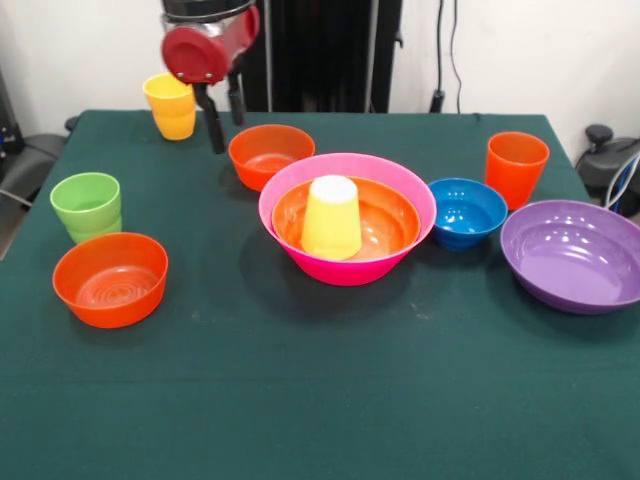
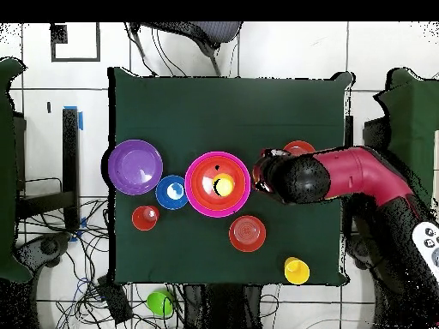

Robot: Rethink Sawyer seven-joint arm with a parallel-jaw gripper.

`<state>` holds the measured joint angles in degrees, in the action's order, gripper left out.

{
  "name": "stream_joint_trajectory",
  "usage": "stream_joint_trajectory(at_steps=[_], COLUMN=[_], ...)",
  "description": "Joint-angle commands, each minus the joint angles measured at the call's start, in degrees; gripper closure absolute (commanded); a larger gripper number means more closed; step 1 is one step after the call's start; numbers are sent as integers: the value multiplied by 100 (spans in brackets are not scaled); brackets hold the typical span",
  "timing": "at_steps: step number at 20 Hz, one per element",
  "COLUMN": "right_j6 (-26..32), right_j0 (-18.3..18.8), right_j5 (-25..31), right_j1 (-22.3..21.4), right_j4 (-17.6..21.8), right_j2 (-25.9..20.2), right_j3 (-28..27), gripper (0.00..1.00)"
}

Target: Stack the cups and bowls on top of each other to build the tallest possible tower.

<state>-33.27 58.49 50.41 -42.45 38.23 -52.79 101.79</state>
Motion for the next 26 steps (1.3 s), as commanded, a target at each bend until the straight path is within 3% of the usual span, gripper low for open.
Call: stream_joint_trajectory(at_steps=[1,12,18,26], right_j6=[2207,1571,1898,1823], right_j0=[-54,-695,-531,-502], right_j5=[611,492,830,832], right_j1=[461,1545,1531,1534], right_j4=[829,1660,1420,1536], right_j2=[-19,905,946,1029], right_j3=[61,-659,-681,-759], gripper=[0,0,0,0])
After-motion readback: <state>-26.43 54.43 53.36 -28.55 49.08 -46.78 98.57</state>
